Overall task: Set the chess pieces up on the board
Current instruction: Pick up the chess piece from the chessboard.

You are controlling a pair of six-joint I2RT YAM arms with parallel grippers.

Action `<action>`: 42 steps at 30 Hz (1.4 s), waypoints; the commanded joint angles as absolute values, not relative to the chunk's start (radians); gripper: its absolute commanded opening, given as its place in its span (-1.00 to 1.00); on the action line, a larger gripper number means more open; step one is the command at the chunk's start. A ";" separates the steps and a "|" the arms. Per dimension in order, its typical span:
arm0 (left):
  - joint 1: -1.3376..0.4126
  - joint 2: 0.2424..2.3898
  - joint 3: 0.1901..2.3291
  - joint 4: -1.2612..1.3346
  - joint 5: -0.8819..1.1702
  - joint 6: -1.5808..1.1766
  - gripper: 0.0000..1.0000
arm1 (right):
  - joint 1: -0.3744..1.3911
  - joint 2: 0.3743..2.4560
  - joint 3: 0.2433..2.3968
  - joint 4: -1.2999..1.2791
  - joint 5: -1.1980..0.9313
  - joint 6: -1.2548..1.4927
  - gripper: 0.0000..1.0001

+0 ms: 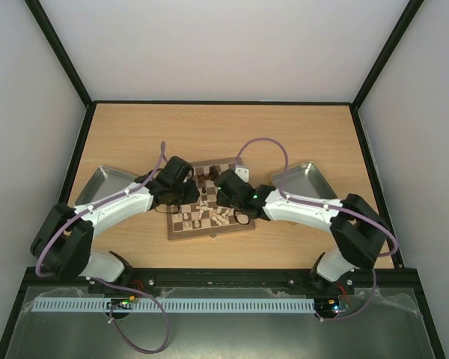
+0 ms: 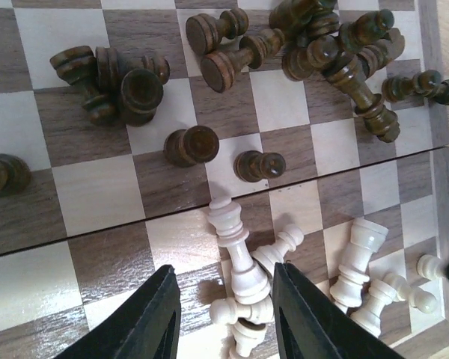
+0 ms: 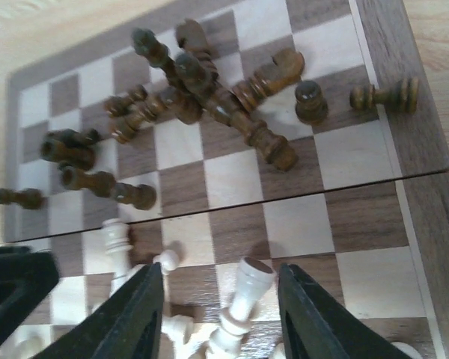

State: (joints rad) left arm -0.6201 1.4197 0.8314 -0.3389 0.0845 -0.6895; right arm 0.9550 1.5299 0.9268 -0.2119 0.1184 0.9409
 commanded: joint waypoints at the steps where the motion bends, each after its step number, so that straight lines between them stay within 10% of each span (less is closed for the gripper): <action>1: -0.612 1.347 0.784 -0.281 0.063 -0.709 -0.25 | 0.953 1.606 1.007 -0.350 0.153 0.908 -0.21; 20: -0.585 1.156 0.702 -0.293 -0.084 -0.667 -0.20 | 1.015 1.841 1.202 -0.519 0.202 0.991 -0.27; 42: -0.549 1.006 0.621 -0.240 -0.008 -0.634 -0.10 | 1.018 1.745 1.122 -0.322 0.315 1.153 -0.77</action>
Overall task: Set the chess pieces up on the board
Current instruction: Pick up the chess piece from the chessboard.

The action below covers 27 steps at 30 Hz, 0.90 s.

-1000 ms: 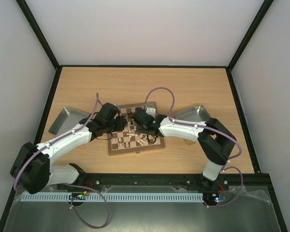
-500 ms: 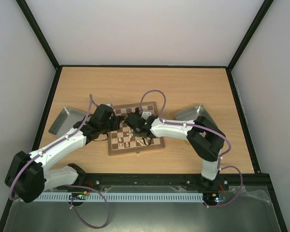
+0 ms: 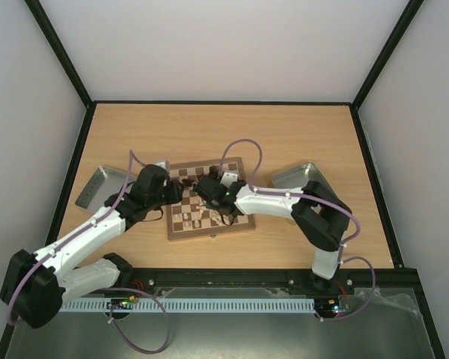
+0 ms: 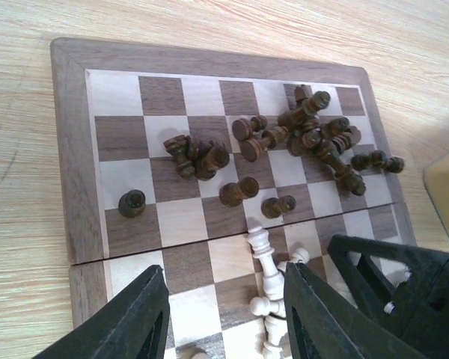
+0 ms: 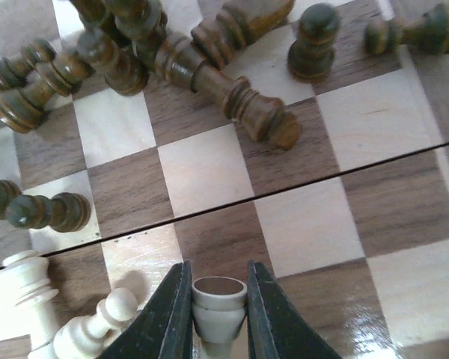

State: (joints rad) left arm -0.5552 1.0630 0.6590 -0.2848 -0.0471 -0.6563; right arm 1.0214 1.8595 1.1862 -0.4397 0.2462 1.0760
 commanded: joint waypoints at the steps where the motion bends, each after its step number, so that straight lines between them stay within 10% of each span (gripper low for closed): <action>1: -0.550 0.988 0.610 -0.223 0.004 -0.627 -0.09 | 1.011 1.711 1.101 -0.287 0.305 1.172 -0.77; 20: -0.675 0.788 0.477 0.123 0.173 -0.614 0.48 | 0.954 1.424 0.924 0.129 -0.099 1.557 -0.72; 27: -0.808 0.807 0.493 0.107 -0.015 -0.611 0.22 | 0.952 1.393 0.920 0.139 -0.117 1.600 -0.72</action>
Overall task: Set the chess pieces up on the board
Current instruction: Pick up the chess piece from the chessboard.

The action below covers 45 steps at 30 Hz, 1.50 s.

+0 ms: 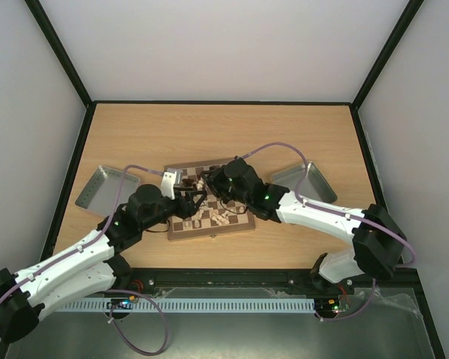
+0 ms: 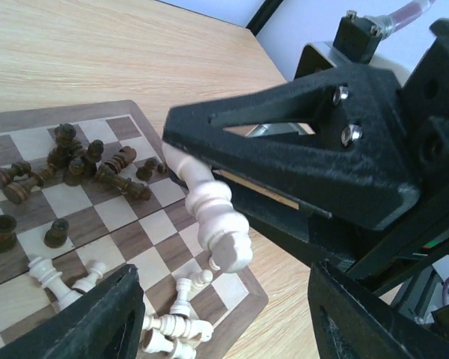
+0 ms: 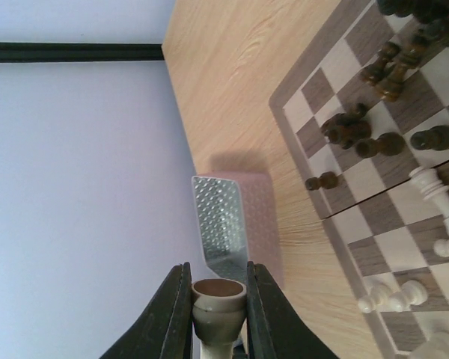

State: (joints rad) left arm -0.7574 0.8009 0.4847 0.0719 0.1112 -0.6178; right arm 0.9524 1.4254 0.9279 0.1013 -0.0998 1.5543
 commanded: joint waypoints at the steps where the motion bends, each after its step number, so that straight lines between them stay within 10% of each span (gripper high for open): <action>1: -0.820 0.812 0.498 0.105 -0.041 -0.611 0.15 | 0.953 1.393 0.922 0.138 -0.120 1.600 -0.72; 18: -0.893 0.865 0.541 0.164 -0.175 -0.530 -0.20 | 0.952 1.385 0.922 0.094 -0.117 1.555 -0.72; 26: -0.902 0.904 0.573 0.145 -0.194 -0.522 -0.71 | 0.952 1.391 0.923 0.080 -0.126 1.538 -0.69; 36: -0.897 0.976 0.742 -0.241 -0.133 -0.543 -0.78 | 0.952 1.329 0.890 0.011 0.019 1.410 0.08; 45: -0.766 1.131 0.942 -0.739 0.219 -0.492 -0.76 | 0.952 1.133 0.789 -0.156 0.324 1.301 0.28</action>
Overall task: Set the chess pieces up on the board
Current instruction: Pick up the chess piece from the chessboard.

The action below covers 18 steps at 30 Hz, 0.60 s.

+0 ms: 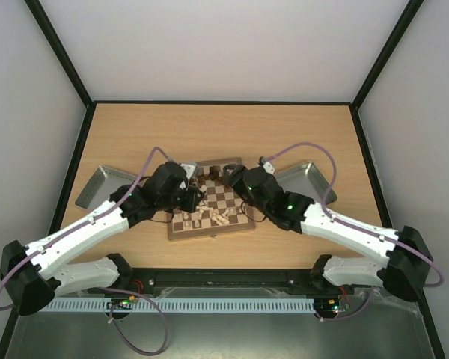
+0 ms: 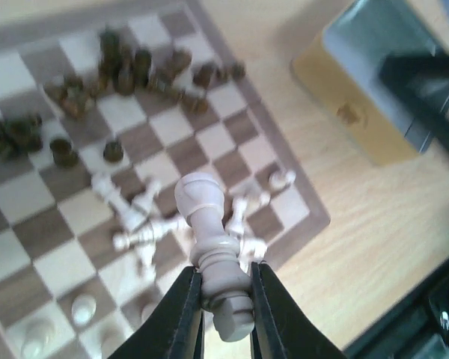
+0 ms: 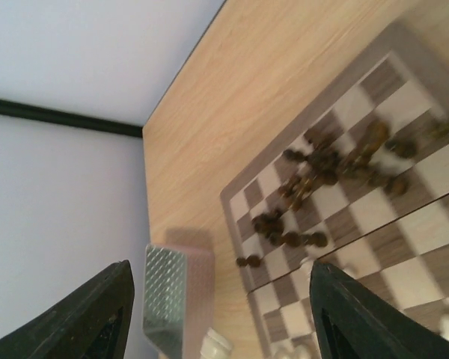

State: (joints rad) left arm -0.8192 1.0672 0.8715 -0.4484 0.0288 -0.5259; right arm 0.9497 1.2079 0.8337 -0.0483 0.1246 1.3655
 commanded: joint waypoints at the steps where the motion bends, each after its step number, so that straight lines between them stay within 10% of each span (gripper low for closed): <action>1: -0.751 1.156 0.956 -0.777 0.250 -0.487 -0.76 | 0.952 1.118 0.778 -0.163 0.340 1.298 0.28; 18: -0.758 1.432 1.068 -0.959 0.370 -0.381 -0.79 | 0.948 1.075 0.678 -0.121 0.386 1.259 0.29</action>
